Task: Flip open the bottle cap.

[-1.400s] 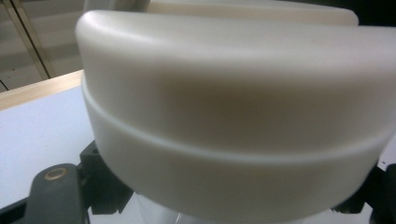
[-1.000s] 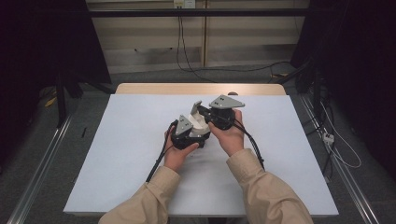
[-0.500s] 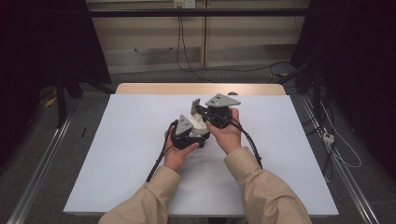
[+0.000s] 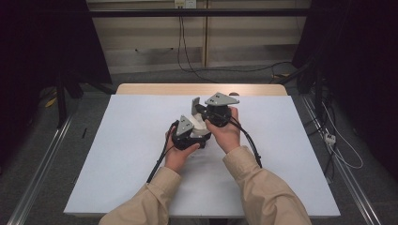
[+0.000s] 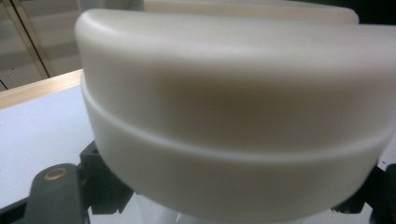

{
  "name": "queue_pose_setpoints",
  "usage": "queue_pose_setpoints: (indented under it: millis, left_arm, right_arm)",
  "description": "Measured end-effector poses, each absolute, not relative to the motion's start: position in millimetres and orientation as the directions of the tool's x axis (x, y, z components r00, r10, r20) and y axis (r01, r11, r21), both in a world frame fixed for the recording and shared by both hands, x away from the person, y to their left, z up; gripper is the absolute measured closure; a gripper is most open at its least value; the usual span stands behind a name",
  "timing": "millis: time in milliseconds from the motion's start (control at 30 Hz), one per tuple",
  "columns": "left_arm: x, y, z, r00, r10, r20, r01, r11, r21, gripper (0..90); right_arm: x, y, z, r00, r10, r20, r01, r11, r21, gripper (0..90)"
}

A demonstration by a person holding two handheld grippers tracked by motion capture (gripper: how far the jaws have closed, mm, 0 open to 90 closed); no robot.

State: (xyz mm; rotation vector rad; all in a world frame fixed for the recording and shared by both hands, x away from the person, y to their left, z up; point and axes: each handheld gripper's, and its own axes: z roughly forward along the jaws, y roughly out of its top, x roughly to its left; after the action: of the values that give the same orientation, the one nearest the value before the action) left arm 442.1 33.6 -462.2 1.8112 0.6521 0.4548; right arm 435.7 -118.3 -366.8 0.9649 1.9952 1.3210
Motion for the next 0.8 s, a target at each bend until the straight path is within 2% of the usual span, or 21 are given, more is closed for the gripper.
queue_pose_setpoints:
  millis: [800]
  left_arm:
    - [441.9,33.3,-462.3,0.773,0.634,-0.009,0.21,-0.243,0.947,18.4]
  right_arm:
    - [445.2,-115.2,-368.7,-0.58,0.812,-0.055,0.258,0.248,0.934,90.0]
